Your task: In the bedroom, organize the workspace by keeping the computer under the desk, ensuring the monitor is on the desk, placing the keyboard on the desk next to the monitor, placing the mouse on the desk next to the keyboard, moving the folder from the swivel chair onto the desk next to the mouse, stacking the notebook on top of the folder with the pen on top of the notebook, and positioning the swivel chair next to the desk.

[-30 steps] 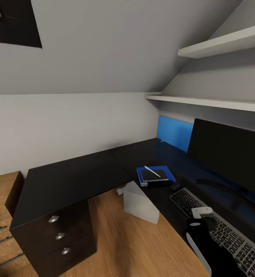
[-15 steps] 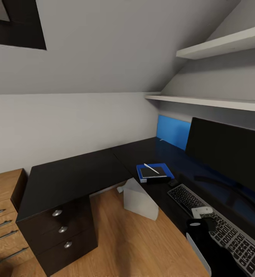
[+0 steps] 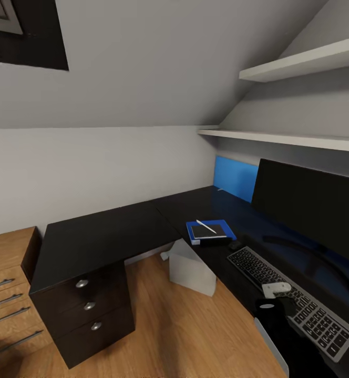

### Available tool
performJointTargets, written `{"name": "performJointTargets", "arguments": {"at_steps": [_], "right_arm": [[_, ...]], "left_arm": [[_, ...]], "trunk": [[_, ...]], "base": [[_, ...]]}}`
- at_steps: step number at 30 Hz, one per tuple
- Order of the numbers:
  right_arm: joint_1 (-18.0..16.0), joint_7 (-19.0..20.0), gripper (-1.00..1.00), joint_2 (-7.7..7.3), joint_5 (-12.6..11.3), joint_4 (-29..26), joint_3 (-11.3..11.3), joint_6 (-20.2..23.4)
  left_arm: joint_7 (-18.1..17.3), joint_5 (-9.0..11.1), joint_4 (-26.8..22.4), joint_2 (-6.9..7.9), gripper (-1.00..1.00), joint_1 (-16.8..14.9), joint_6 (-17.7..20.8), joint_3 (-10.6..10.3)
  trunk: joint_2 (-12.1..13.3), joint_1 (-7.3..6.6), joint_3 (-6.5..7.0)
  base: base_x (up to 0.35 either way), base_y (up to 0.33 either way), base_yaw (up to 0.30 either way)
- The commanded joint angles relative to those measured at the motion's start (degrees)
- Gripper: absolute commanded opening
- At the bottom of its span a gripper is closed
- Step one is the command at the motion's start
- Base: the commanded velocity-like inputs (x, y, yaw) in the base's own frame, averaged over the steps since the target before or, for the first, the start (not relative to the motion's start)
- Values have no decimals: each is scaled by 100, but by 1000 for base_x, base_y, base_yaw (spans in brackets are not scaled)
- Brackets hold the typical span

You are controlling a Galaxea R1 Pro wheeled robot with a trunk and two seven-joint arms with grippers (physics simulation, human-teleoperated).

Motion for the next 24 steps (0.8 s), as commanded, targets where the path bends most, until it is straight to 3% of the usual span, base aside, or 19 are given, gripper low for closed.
{"name": "performJointTargets", "arguments": {"at_steps": [1, 10, 24], "right_arm": [[-6, -59, 100, -8, -59, -5, 27, 19], [-7, -59, 100, -12, -54, 78, 27, 19], [-8, -59, 100, -12, -3, 128, 27, 19]], "left_arm": [[45, 26, -13, 6, 100, 2, -2, -39], [38, 26, -14, 6, 100, 2, -5, 135], [45, 26, -14, 7, 100, 2, -2, 150]], "trunk": [[-4, 0, -5], [-4, 0, -5], [-4, 0, -5]], "base": [[-39, 0, 0], [-11, -60, 0], [0, -83, 0]]}}
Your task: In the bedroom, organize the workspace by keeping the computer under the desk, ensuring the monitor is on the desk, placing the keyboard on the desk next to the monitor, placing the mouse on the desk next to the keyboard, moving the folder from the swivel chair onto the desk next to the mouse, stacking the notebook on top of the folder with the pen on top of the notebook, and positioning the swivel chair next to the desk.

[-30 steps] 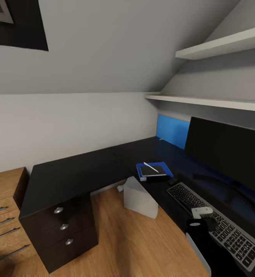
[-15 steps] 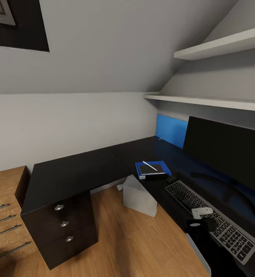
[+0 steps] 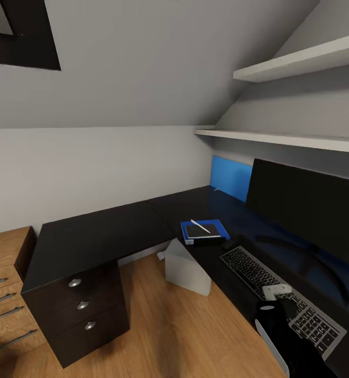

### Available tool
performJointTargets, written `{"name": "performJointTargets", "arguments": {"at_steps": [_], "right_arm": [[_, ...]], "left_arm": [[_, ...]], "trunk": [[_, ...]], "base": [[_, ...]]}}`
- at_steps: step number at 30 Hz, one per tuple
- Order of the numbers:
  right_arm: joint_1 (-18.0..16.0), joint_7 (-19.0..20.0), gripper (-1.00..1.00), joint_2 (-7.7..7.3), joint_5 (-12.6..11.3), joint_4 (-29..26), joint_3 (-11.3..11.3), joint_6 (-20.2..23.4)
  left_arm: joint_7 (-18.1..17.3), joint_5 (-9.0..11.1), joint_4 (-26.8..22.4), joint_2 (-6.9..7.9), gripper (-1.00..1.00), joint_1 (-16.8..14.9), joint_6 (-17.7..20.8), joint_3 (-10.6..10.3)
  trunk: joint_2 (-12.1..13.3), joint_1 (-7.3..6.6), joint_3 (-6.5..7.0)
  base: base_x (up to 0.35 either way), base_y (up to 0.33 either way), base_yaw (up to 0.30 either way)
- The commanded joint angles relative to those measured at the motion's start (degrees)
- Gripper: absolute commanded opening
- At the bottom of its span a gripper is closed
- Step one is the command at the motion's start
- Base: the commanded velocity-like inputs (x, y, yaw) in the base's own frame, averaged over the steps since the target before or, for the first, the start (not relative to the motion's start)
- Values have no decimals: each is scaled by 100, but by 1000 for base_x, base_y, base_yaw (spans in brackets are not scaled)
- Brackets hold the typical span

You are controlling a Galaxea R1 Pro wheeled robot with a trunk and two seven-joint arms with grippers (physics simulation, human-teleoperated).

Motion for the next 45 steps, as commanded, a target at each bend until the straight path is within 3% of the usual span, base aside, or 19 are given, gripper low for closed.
{"name": "performJointTargets", "arguments": {"at_steps": [1, 6, 45], "right_arm": [[-6, -59, 100, -7, -38, -5, 28, 19], [-6, -58, 100, -4, 107, 3, 28, 19], [-6, -59, 100, -4, 127, 3, 28, 19]], "left_arm": [[45, 26, -13, 5, 100, 2, -2, -49], [46, 26, -13, 5, 100, 2, -8, -49], [37, 26, -13, 5, 100, 2, -6, 28]], "trunk": [[-4, 0, -5], [-4, 0, -5], [-4, 0, -5]], "base": [[0, -6, 0], [53, -1, 0], [49, 0, 0]]}}
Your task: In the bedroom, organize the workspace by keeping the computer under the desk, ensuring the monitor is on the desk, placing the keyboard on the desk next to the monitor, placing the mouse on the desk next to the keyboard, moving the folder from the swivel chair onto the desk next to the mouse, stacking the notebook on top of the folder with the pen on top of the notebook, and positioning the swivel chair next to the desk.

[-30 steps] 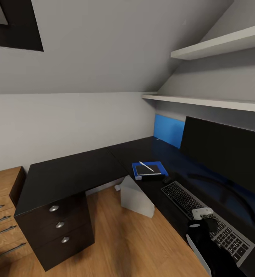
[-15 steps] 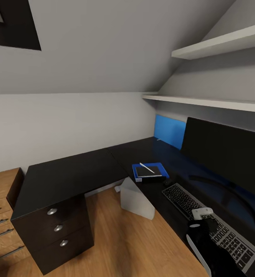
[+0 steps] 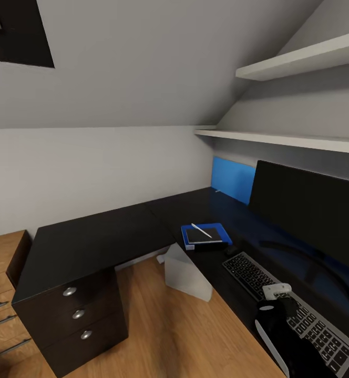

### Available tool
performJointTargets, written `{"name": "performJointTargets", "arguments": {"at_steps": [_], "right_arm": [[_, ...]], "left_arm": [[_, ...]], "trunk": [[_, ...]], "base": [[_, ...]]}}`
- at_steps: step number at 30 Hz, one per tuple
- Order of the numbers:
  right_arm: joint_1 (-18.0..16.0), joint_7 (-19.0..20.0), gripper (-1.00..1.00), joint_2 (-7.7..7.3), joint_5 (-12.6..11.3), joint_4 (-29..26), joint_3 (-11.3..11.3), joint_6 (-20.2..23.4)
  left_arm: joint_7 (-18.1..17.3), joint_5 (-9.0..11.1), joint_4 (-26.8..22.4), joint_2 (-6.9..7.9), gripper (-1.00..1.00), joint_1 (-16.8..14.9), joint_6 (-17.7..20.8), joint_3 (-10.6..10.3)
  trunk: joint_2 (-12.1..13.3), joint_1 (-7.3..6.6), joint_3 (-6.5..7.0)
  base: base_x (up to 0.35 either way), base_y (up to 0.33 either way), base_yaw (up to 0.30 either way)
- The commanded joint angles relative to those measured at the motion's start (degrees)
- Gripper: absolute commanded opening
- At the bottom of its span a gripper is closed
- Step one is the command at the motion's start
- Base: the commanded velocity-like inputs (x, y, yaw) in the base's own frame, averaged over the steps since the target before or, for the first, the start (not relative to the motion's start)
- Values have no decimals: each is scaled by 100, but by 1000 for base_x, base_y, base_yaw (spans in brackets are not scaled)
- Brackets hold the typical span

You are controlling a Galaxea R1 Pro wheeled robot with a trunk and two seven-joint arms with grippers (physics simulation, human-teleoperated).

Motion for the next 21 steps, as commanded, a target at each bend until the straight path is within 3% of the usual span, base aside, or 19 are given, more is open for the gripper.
{"name": "performJointTargets", "arguments": {"at_steps": [1, 8, 21], "right_arm": [[-6, -58, 100, -8, -58, -5, 28, 21], [-6, -57, 100, -8, -58, -4, 28, 21], [-6, -57, 100, -8, -58, -10, 28, 21]], "left_arm": [[45, 26, -13, 5, 100, 2, -4, -49], [45, 26, -13, 5, 100, 2, -4, -47], [45, 26, -13, 5, 100, 2, -2, -46]], "trunk": [[-4, 0, -5], [-4, 0, -5], [-4, 0, -5]], "base": [[50, 0, 0], [135, 0, 0], [11, 0, 0]]}}
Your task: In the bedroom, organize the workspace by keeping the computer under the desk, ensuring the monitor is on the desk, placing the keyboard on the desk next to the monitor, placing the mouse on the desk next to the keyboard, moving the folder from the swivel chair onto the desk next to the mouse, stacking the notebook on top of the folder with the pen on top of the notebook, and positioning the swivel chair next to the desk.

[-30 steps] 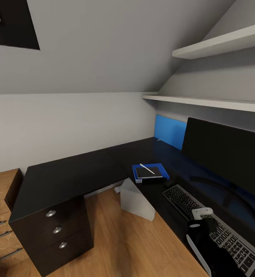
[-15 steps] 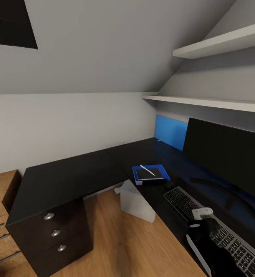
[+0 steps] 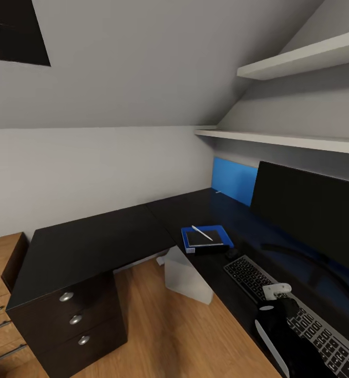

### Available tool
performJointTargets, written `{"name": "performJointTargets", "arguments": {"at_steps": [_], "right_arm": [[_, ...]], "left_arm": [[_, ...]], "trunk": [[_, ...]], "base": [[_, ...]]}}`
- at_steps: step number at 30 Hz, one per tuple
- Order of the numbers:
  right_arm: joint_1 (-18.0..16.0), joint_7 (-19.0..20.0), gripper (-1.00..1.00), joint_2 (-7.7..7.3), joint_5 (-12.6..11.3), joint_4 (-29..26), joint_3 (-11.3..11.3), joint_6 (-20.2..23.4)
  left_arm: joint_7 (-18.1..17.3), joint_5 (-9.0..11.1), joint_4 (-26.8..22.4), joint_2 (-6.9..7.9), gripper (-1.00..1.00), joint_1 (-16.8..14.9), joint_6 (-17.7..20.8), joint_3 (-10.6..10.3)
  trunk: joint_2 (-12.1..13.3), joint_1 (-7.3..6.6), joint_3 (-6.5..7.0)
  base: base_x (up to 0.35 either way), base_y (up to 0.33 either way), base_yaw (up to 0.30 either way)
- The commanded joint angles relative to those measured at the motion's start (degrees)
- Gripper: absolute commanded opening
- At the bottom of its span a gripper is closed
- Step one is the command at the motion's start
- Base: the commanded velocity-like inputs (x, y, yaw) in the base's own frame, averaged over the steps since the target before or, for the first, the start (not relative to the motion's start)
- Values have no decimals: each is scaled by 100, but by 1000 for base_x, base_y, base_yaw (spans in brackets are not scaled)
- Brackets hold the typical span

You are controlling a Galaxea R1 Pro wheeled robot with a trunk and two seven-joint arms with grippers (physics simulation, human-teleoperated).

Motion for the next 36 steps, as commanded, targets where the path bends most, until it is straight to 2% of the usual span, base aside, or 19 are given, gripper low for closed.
{"name": "performJointTargets", "arguments": {"at_steps": [1, 20, 31, 36], "right_arm": [[-6, -58, 100, -8, -58, -6, 28, 21], [-6, -43, 100, -8, -58, -5, 28, 21], [-6, 33, 100, -8, -65, 28, 28, 27], [-6, 389, 100, -16, -56, 28, 28, 30]], "left_arm": [[45, 26, -13, 5, 100, 2, -1, -49], [45, 26, -13, 5, 100, 2, -2, -49], [45, 26, -13, 5, 100, 2, -2, -49], [45, 26, -13, 5, 100, 2, 0, -49]], "trunk": [[-3, 0, -5], [-3, 0, -5], [-3, 0, -5], [-3, 0, -5]], "base": [[0, 0, 0], [-124, 4, 0], [-14, 2, 0], [0, 0, 0]]}}
